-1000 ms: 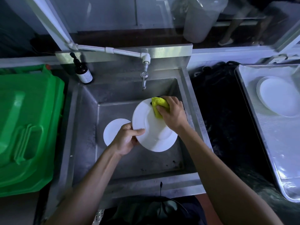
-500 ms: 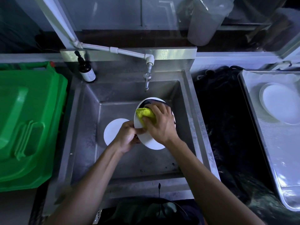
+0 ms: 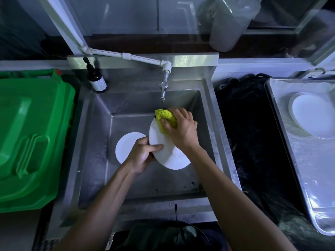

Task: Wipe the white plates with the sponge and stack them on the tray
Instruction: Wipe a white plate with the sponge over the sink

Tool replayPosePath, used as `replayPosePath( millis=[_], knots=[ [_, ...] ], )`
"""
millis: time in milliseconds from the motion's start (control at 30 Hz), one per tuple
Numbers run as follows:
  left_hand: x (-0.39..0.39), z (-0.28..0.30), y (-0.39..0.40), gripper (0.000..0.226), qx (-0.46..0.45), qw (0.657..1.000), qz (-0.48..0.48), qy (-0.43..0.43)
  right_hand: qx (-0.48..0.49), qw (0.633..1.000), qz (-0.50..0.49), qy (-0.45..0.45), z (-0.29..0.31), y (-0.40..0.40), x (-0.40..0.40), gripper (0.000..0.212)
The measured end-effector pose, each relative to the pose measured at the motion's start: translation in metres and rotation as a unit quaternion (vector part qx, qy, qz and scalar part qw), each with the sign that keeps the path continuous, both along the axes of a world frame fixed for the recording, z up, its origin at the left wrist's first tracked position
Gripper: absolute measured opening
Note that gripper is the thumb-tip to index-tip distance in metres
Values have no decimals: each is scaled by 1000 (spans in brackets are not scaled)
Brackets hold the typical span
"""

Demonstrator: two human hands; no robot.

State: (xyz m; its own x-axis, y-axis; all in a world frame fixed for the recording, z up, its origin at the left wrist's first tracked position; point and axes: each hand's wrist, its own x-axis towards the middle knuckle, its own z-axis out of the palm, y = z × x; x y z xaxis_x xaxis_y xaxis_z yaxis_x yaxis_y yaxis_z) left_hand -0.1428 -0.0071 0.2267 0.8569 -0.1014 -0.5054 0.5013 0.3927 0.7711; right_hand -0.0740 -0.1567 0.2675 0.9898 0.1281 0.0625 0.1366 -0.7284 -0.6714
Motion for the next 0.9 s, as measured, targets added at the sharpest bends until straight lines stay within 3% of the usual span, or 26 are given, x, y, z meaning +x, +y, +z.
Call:
replayPosePath(
  millis=[167,467,733,900],
  knots=[
    [-3,1,0,34,-9,1000,18,-1,14,999,-31,5,-1,-8,6,31],
    [-1,11,-8,30,-22,998,67,1,17,998,-47,38,-5,-27,3,43],
    [8,16,-17,49,-31,995,99,-4,-7,997,-23,77,-11,-21,-25,40],
    [14,13,-20,24,-56,990,130,11,30,997,-26,69,-8,-18,-43,39]
  ],
)
